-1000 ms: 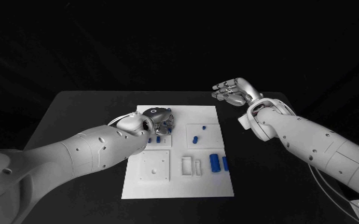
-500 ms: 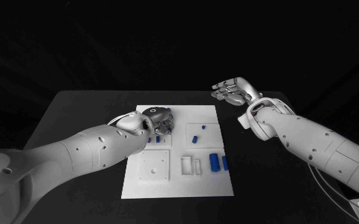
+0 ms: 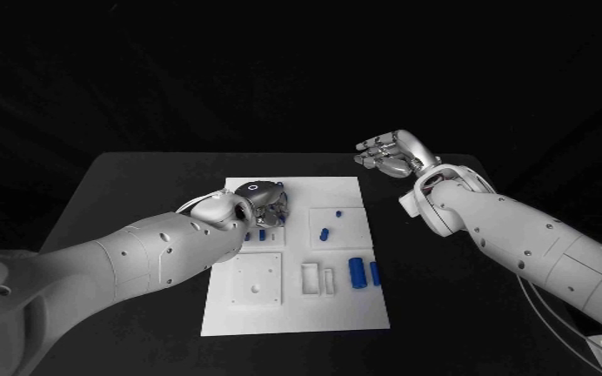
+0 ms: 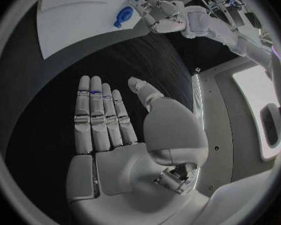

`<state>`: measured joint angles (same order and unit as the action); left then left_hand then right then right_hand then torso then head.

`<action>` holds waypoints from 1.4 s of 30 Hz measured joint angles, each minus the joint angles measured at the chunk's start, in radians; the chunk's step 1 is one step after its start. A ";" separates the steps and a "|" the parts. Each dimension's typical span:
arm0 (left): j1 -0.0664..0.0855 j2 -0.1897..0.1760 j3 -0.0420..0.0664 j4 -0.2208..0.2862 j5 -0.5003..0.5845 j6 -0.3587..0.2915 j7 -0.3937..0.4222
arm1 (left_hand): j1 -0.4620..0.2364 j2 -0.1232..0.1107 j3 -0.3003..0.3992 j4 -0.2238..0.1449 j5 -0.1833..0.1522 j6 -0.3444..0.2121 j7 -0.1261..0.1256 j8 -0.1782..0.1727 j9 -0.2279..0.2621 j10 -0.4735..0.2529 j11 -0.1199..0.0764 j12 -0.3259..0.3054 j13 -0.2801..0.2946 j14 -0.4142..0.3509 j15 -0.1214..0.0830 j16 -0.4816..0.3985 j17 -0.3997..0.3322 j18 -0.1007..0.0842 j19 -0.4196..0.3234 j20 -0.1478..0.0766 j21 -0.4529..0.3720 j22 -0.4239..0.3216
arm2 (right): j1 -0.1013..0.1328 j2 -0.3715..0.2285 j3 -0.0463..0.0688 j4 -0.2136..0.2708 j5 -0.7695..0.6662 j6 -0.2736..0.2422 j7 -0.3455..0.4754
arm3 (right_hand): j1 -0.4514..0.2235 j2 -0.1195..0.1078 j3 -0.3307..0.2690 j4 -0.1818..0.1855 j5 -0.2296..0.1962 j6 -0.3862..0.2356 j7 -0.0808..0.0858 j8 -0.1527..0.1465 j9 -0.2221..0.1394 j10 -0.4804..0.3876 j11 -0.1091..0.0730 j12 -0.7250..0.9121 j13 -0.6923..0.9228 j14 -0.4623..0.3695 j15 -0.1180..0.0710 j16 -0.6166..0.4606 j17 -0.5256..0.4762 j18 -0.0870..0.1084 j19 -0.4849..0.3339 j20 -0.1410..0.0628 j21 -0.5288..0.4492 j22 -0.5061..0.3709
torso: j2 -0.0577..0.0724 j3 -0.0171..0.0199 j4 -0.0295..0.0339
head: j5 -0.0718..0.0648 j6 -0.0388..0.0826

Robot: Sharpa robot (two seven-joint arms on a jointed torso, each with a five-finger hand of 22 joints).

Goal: Assemble the parts on the task board

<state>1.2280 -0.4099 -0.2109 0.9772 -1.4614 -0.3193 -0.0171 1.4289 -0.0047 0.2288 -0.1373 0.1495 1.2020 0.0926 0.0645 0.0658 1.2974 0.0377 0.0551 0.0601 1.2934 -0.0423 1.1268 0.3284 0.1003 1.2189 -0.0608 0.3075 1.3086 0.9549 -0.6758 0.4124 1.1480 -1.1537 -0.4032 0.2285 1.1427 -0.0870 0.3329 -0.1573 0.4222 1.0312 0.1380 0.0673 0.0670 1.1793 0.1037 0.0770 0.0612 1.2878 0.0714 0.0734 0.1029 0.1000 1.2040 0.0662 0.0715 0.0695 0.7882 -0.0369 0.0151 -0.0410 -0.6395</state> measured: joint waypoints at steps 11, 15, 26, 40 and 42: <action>-0.002 -0.049 0.054 0.059 0.017 -0.008 0.000 | 0.000 0.000 0.000 -0.008 0.004 0.000 0.000 0.000 0.000 0.002 -0.002 0.000 0.000 0.004 -0.004 0.000 0.001 -0.015 0.000 0.000 0.000 0.002 | 0.000 -0.001 0.000 0.000 0.002 0.000 0.001 | -0.004 -0.004 0.000 0.000 0.005 0.000 0.000 0.000 0.000 0.000 0.000 0.000 0.000 0.000 0.000 0.000 -0.001 0.000 0.000 0.000 0.000 0.000 | -0.002 0.0000 0.0020 | 0.001 0.007; -0.001 -0.072 0.074 0.087 0.027 -0.009 0.001 | 0.000 0.000 -0.003 -0.011 0.004 0.000 0.000 0.000 0.000 0.002 -0.002 0.000 0.000 0.004 -0.004 0.000 0.003 -0.015 0.000 0.000 0.007 0.002 | 0.000 -0.003 0.000 0.000 0.003 0.000 0.001 | -0.004 -0.004 0.000 0.000 0.005 0.000 0.000 0.000 0.000 0.000 0.000 0.000 0.000 0.000 0.000 0.000 -0.001 0.000 0.000 0.000 0.000 0.000 | -0.002 -0.0001 0.0034 | 0.003 0.009; 0.008 -0.133 0.095 0.146 0.059 -0.005 0.000 | 0.000 -0.001 0.000 -0.013 0.004 0.000 0.000 0.000 -0.001 0.002 -0.002 0.000 -0.001 0.008 -0.001 0.000 0.006 -0.016 0.000 0.000 0.011 0.002 | 0.000 -0.004 0.000 -0.003 0.004 0.001 0.001 | -0.004 -0.004 0.000 0.000 0.009 0.000 0.000 0.000 0.000 0.000 0.000 0.000 0.000 0.000 0.000 0.000 -0.002 0.000 0.000 0.000 0.000 0.000 | -0.001 -0.0012 0.0030 | 0.012 0.011; 0.010 -0.184 0.096 0.166 0.076 0.015 -0.006 | 0.000 -0.001 -0.003 -0.016 0.004 0.000 0.000 -0.002 -0.002 0.001 -0.001 0.000 -0.002 0.008 -0.001 0.000 0.008 -0.017 0.000 0.000 0.015 0.002 | 0.000 -0.005 0.000 -0.005 0.004 0.002 0.002 | -0.004 -0.004 0.000 0.000 0.009 0.000 0.000 0.000 0.000 0.000 0.000 0.000 0.000 0.000 0.000 0.000 -0.002 0.000 0.000 0.000 0.000 0.000 | 0.000 -0.0004 0.0017 | 0.020 0.008; 0.010 -0.185 0.096 0.165 0.076 0.018 -0.006 | 0.000 -0.001 -0.003 -0.016 0.004 0.000 0.000 -0.002 -0.001 0.001 -0.001 0.000 -0.002 0.008 -0.001 0.000 0.008 -0.017 0.000 0.000 0.015 0.001 | 0.000 -0.005 0.000 -0.005 0.004 0.003 0.002 | -0.004 -0.004 0.000 0.000 0.009 0.000 0.000 0.000 0.000 0.000 0.000 0.000 0.000 0.000 0.000 0.000 -0.002 0.000 0.000 0.000 0.000 0.000 | 0.000 -0.0001 0.0013 | 0.021 0.008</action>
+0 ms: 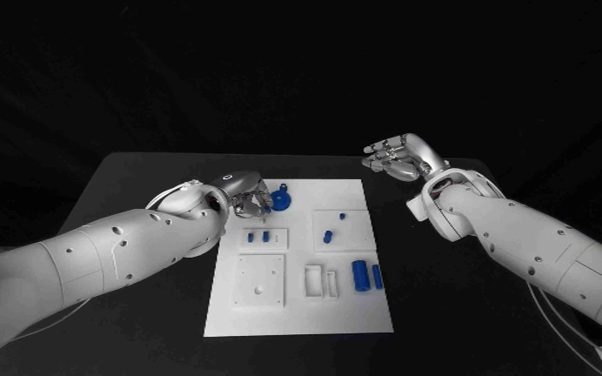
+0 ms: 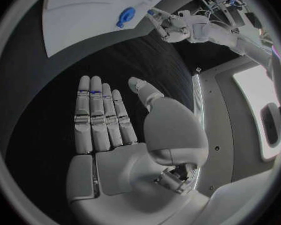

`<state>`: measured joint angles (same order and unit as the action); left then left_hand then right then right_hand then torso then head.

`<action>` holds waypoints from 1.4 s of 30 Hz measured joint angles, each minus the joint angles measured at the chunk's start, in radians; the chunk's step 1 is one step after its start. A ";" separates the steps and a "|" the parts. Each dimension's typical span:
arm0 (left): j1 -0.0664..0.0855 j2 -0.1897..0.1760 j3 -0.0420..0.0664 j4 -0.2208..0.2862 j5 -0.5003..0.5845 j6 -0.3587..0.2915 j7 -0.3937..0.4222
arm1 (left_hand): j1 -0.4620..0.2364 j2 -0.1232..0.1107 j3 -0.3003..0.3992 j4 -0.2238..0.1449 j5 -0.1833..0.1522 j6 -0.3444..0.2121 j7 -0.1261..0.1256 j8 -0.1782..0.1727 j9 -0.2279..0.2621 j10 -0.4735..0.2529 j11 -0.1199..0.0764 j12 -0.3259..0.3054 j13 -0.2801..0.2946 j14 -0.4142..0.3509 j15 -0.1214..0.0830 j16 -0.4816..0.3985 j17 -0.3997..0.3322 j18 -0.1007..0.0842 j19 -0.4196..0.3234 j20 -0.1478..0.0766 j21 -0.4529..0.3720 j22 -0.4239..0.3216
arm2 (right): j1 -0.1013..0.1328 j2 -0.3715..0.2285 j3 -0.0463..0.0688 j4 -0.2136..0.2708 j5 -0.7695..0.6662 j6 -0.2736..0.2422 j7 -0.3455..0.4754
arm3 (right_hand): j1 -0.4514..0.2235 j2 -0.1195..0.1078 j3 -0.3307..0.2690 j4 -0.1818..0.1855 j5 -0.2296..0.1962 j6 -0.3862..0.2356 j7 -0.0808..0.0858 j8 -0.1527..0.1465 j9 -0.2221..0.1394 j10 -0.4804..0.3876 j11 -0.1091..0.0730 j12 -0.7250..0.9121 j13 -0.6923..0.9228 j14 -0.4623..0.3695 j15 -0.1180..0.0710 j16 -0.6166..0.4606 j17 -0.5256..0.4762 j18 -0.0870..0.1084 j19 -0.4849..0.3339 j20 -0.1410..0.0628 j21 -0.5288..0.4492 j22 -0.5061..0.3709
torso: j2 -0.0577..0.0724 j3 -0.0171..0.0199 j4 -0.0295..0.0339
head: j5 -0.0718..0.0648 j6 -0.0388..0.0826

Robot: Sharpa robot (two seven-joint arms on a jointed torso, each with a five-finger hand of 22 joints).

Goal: Assemble the parts on the task board

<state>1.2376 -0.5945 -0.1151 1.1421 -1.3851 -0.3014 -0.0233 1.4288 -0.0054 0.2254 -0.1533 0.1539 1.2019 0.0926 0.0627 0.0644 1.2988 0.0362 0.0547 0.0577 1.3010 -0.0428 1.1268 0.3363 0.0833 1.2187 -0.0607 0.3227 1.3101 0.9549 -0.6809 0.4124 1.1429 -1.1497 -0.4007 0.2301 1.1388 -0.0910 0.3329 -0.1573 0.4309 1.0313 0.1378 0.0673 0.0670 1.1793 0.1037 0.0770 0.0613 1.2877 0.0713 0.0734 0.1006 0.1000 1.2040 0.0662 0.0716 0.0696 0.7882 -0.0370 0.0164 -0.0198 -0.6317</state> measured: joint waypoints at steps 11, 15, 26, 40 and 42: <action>-0.001 -0.003 -0.001 -0.014 0.000 0.016 -0.002 | 0.000 0.000 0.000 0.000 0.000 0.000 0.000 0.000 0.001 0.000 0.000 0.000 0.001 0.000 0.000 0.000 0.001 -0.001 0.000 0.000 0.000 0.000 | 0.000 -0.001 0.000 0.000 0.000 0.002 0.000 | 0.000 0.000 0.003 0.003 0.000 0.000 0.000 0.000 0.000 0.000 0.000 0.000 0.000 0.000 0.000 0.000 -0.002 0.000 0.000 0.000 0.000 0.000 | 0.000 -0.0001 -0.0012 | 0.003 -0.002; -0.001 -0.002 -0.001 -0.020 -0.001 0.021 -0.003 | 0.000 0.000 0.000 0.000 0.000 0.000 0.000 -0.001 0.000 0.000 0.000 -0.001 0.001 0.000 0.000 0.000 0.001 -0.001 0.000 0.000 0.000 0.000 | 0.000 -0.001 0.000 0.000 0.000 0.002 0.000 | 0.000 0.000 0.003 0.003 0.000 0.000 0.000 0.000 0.000 0.000 0.000 0.000 0.000 0.000 0.000 0.000 -0.002 0.000 0.000 0.000 0.000 0.000 | 0.000 0.0003 -0.0012 | 0.003 -0.003; -0.009 0.007 -0.005 -0.036 -0.002 0.036 -0.005 | 0.000 0.000 -0.003 -0.002 0.000 0.000 0.000 -0.002 0.000 0.000 0.000 -0.001 0.001 0.000 0.000 0.000 0.002 -0.006 0.000 0.000 0.007 0.000 | 0.000 -0.001 0.000 0.000 0.000 0.003 0.001 | 0.000 0.000 0.003 0.003 0.000 0.000 0.000 0.000 0.000 0.000 0.000 0.000 0.000 0.000 0.000 0.000 -0.002 0.000 0.000 0.000 0.000 0.000 | 0.001 0.0002 -0.0019 | 0.005 -0.005; -0.012 0.008 -0.008 -0.041 -0.003 0.063 -0.009 | 0.000 0.000 -0.003 -0.002 0.000 0.000 0.000 -0.002 0.000 0.000 0.000 -0.001 0.000 0.000 0.000 -0.005 0.001 -0.006 0.000 0.000 0.008 0.000 | 0.000 -0.001 0.000 -0.001 0.000 0.004 0.001 | 0.000 0.000 0.003 0.003 0.000 0.000 0.000 0.000 0.000 0.000 0.000 0.000 0.000 0.000 0.000 0.000 -0.002 0.000 0.000 0.000 0.000 0.000 | 0.001 0.0002 -0.0017 | 0.004 -0.008; -0.012 0.008 -0.008 -0.041 -0.003 0.065 -0.010 | 0.000 0.000 -0.006 -0.005 0.000 0.000 0.000 -0.002 0.000 0.000 0.000 -0.001 0.000 0.000 0.000 -0.005 0.002 -0.006 0.000 0.000 0.008 0.000 | 0.000 -0.001 0.000 -0.001 0.000 0.004 0.001 | 0.000 0.000 0.003 0.003 0.000 0.000 0.000 0.000 0.000 0.000 0.000 0.000 0.000 0.000 0.000 0.000 -0.002 0.000 0.000 0.000 0.000 0.000 | 0.001 0.0002 -0.0016 | 0.005 -0.008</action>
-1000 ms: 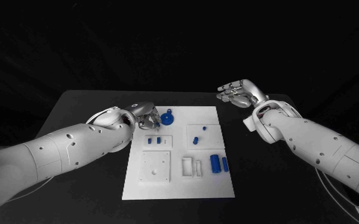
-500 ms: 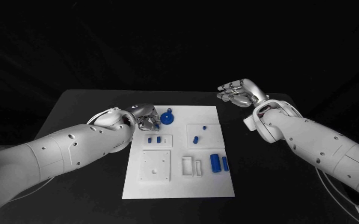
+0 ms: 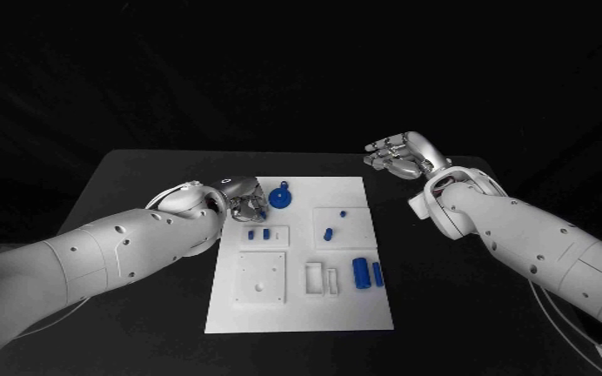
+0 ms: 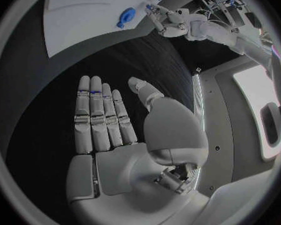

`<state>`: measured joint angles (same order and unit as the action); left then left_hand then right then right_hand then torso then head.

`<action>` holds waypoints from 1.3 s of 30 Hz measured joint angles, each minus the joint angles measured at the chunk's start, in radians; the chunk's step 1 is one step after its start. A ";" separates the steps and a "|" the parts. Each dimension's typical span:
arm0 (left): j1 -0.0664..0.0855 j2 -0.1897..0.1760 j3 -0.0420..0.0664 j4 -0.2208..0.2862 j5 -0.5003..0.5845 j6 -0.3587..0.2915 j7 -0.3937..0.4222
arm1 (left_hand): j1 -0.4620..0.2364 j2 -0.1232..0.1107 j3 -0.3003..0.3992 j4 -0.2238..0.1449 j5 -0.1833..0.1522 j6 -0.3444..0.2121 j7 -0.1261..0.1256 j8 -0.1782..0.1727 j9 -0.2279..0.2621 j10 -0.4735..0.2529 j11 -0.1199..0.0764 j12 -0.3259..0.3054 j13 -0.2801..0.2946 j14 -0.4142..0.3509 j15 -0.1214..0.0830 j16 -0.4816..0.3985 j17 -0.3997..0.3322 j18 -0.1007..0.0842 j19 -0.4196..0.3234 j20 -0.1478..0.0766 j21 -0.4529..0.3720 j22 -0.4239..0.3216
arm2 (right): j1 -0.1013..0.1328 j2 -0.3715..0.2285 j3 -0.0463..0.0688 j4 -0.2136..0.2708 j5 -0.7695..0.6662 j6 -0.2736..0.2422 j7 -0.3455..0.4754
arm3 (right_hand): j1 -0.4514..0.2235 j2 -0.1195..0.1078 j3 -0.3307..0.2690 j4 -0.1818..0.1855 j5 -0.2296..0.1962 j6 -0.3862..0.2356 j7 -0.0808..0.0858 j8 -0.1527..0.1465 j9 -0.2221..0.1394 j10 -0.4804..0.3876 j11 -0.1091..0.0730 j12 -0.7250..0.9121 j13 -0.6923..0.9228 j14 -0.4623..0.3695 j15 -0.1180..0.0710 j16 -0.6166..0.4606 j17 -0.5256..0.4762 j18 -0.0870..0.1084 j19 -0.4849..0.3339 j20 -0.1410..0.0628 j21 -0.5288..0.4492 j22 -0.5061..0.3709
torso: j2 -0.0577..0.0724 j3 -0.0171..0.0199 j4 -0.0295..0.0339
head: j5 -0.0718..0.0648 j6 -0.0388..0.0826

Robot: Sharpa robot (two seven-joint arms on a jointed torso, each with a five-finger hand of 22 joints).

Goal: Assemble the parts on the task board

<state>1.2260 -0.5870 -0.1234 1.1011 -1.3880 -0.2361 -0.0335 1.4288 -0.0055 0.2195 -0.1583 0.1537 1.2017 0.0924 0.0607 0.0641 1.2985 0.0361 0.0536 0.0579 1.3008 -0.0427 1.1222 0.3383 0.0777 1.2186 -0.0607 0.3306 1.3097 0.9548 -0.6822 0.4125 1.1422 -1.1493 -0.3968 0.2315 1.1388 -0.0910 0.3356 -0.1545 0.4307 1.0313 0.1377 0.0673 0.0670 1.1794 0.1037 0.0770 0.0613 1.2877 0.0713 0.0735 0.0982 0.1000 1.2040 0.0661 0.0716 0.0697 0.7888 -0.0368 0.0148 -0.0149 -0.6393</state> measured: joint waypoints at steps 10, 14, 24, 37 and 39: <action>0.000 0.002 0.000 -0.003 -0.003 0.003 -0.002 | 0.000 0.000 0.003 -0.003 0.000 0.000 0.000 0.000 0.001 0.000 0.000 -0.001 0.000 0.000 0.000 0.000 0.001 0.000 0.000 0.000 0.004 0.000 | 0.000 0.000 0.000 -0.001 0.000 0.001 0.001 | 0.000 0.000 0.000 0.000 0.000 0.000 0.000 0.000 0.000 0.000 0.000 0.000 0.000 0.000 0.000 0.000 0.000 0.000 0.000 0.000 0.000 0.000 | 0.000 0.0004 -0.0005 | -0.002 0.000; 0.000 0.003 0.000 -0.004 -0.008 0.004 -0.004 | 0.000 0.000 0.003 -0.003 0.000 0.000 0.000 0.000 0.001 0.000 0.000 -0.001 0.000 0.000 0.000 0.000 0.001 0.000 0.000 0.000 0.004 0.000 | 0.000 0.001 0.000 -0.002 0.000 0.002 0.001 | 0.000 0.000 0.000 0.000 0.000 0.000 0.000 0.000 0.000 0.000 0.000 0.000 0.000 0.000 0.000 0.000 0.000 0.000 0.000 0.000 0.000 0.000 | 0.000 0.0005 -0.0005 | -0.002 -0.001; 0.000 0.003 0.000 -0.008 -0.017 0.004 -0.010 | 0.000 0.000 0.003 -0.008 0.000 -0.001 -0.001 0.000 0.000 0.000 0.000 -0.002 0.000 0.000 0.000 0.000 0.001 0.000 0.000 0.000 0.004 0.000 | 0.000 0.001 0.000 -0.003 0.000 0.004 0.002 | 0.000 0.000 0.000 0.000 0.000 0.000 0.000 0.000 0.000 0.000 0.000 0.000 0.000 0.000 0.000 0.000 0.000 0.000 0.000 0.000 0.000 0.000 | 0.000 0.0005 -0.0008 | -0.001 -0.003; 0.000 0.001 0.000 -0.008 -0.021 0.006 -0.016 | 0.005 0.002 0.003 -0.009 0.000 -0.001 -0.001 -0.001 0.000 0.000 0.000 0.001 0.001 0.000 0.000 0.000 0.001 0.000 0.000 0.000 0.012 0.000 | 0.000 0.002 0.000 -0.005 0.001 0.005 0.004 | 0.000 0.000 0.000 0.000 0.000 0.000 0.000 0.000 0.000 0.000 0.000 0.000 0.000 0.000 0.000 0.000 -0.001 0.000 0.000 0.000 0.000 0.000 | 0.000 -0.0002 0.0000 | -0.001 -0.005; 0.000 0.001 0.000 -0.007 -0.021 0.006 -0.016 | 0.005 0.002 0.005 -0.011 0.000 -0.001 -0.001 -0.003 0.000 0.000 0.000 0.001 0.001 0.000 0.000 0.000 0.002 0.000 0.000 0.000 0.012 0.000 | 0.000 0.002 0.000 -0.005 0.001 0.005 0.004 | 0.000 0.000 0.000 0.000 0.000 0.000 0.000 0.000 0.000 0.000 0.000 0.000 0.000 0.000 0.000 0.000 -0.001 0.000 0.000 0.000 0.000 0.000 | 0.000 -0.0002 0.0001 | -0.001 -0.005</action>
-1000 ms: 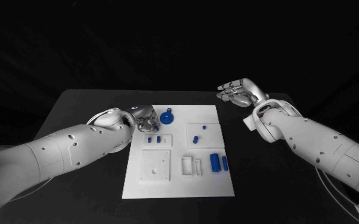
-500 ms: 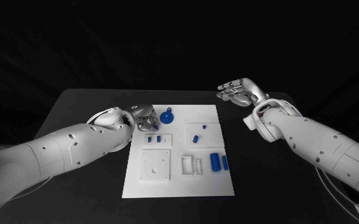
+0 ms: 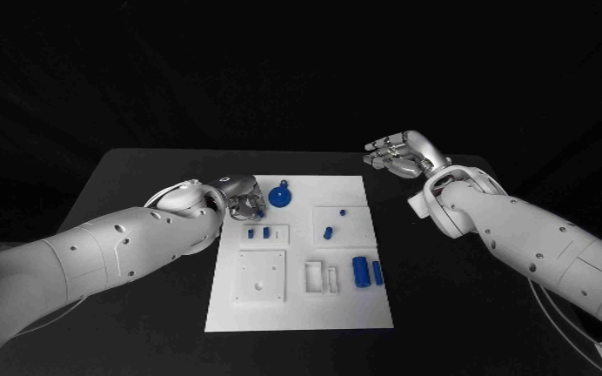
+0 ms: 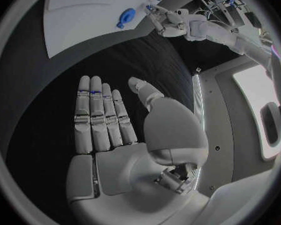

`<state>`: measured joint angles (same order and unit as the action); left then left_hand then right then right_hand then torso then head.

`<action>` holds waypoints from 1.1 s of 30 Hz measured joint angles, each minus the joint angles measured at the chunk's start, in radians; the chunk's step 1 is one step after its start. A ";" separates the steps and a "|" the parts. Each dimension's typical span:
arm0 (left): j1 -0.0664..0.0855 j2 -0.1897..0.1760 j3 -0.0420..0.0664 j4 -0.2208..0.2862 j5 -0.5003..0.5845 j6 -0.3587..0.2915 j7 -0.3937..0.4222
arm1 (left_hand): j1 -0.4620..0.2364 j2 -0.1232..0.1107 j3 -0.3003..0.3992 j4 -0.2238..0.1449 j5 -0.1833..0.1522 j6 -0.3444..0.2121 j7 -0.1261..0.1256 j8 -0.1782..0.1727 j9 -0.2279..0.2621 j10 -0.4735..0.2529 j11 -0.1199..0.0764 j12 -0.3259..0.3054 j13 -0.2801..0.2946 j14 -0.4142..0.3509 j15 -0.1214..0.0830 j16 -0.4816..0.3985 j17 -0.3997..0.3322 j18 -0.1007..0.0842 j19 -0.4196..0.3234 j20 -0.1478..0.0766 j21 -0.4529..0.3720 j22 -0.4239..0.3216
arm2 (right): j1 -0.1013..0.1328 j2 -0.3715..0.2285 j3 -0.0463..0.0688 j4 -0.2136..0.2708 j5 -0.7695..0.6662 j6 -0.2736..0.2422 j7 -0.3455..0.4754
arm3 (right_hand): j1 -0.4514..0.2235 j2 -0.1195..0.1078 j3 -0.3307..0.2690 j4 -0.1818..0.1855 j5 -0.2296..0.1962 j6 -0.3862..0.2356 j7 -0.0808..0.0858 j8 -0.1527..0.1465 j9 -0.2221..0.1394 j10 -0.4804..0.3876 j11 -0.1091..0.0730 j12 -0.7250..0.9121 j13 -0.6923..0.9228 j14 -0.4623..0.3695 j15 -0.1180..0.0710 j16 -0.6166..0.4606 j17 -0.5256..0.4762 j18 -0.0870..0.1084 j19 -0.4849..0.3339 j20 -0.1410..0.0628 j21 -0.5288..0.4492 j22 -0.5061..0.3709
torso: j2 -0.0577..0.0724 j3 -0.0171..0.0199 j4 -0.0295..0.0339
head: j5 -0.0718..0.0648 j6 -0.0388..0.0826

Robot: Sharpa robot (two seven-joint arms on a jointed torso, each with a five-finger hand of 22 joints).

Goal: Assemble the parts on the task board

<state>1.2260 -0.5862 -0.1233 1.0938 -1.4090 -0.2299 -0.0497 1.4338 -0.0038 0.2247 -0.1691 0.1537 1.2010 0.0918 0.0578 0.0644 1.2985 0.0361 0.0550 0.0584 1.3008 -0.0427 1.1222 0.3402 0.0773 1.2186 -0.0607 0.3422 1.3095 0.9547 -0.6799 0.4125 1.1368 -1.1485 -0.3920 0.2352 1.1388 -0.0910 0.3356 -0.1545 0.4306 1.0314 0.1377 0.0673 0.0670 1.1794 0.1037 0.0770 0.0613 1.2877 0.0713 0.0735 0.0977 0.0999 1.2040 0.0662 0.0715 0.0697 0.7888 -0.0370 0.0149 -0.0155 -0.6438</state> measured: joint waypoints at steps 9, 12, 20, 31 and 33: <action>0.000 0.001 0.000 0.001 0.000 0.004 0.000 | 0.002 0.000 0.000 0.000 0.000 0.000 0.000 -0.001 0.000 0.000 0.000 0.000 0.000 0.000 0.000 0.000 0.000 0.000 0.000 0.000 0.000 0.000 | 0.000 0.002 0.000 -0.001 0.000 0.001 0.001 | 0.000 0.000 0.000 0.000 -0.001 0.000 0.000 0.000 0.000 0.000 0.000 0.000 0.000 0.000 0.000 0.000 0.000 0.000 0.000 0.000 0.000 0.000 | 0.000 0.0002 -0.0004 | 0.002 0.000; 0.000 0.002 0.000 0.001 0.000 0.005 0.000 | 0.002 0.000 -0.003 -0.003 0.000 0.000 0.000 -0.001 0.000 0.000 0.000 0.000 0.000 0.000 0.000 0.000 0.000 0.000 0.000 0.000 0.000 0.000 | 0.000 0.002 0.000 -0.002 0.001 0.001 0.001 | 0.000 0.000 0.000 0.000 -0.001 0.000 0.000 0.000 0.000 0.000 0.000 0.000 0.000 0.000 0.000 0.000 0.000 0.000 0.000 0.000 0.000 0.000 | 0.000 0.0007 -0.0009 | 0.002 0.000; -0.004 0.004 -0.002 0.002 0.001 0.011 -0.002 | 0.002 0.000 -0.003 -0.003 0.000 -0.001 -0.001 -0.001 0.000 0.000 0.000 0.000 0.000 0.000 0.000 -0.004 0.000 0.000 -0.007 0.000 0.000 0.000 | 0.000 0.001 0.000 -0.003 0.001 0.001 0.001 | 0.000 0.000 0.000 0.000 -0.001 0.000 0.000 0.000 0.000 0.000 0.000 0.000 0.000 0.000 0.000 0.000 0.000 0.000 0.000 0.000 0.000 0.000 | 0.000 0.0009 -0.0012 | -0.001 -0.003; -0.004 0.007 -0.006 -0.001 0.002 0.010 -0.005 | 0.002 0.000 -0.005 -0.006 0.000 -0.003 -0.003 0.001 0.000 0.000 0.000 0.000 0.000 0.000 0.000 -0.008 0.000 0.000 -0.007 0.000 0.000 0.000 | 0.000 0.002 0.000 -0.004 0.002 0.002 0.002 | 0.000 0.000 0.000 0.000 -0.001 0.000 0.000 0.000 0.000 0.000 0.000 0.000 0.000 0.000 0.000 0.000 0.000 0.000 0.000 0.000 0.000 0.000 | 0.001 0.0007 -0.0005 | -0.003 -0.006; -0.004 0.008 -0.008 -0.002 0.001 0.008 -0.005 | 0.002 0.000 -0.005 -0.006 -0.004 -0.003 -0.003 0.001 0.000 0.000 0.000 0.000 0.001 0.000 0.000 -0.008 0.000 0.000 -0.007 0.000 0.000 0.000 | 0.000 0.002 0.000 -0.005 0.002 0.002 0.002 | 0.000 0.000 0.000 0.000 -0.001 0.000 0.000 0.000 0.000 0.000 0.000 0.000 0.000 0.000 0.000 0.000 -0.001 0.000 0.000 0.000 0.000 0.000 | 0.001 0.0006 -0.0004 | -0.003 -0.007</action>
<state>1.2218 -0.5786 -0.1316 1.0916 -1.4079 -0.2220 -0.0549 1.4357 -0.0040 0.2193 -0.1746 0.1500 1.1979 0.0889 0.0588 0.0645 1.2986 0.0360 0.0550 0.0591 1.3007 -0.0426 1.1144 0.3399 0.0771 1.2112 -0.0609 0.3422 1.3094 0.9546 -0.6776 0.4125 1.1322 -1.1464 -0.3903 0.2374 1.1388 -0.0910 0.3356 -0.1545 0.4300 1.0314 0.1377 0.0673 0.0670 1.1794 0.1037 0.0770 0.0614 1.2877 0.0713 0.0735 0.0972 0.1000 1.2040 0.0662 0.0715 0.0697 0.7896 -0.0364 0.0145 -0.0184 -0.6510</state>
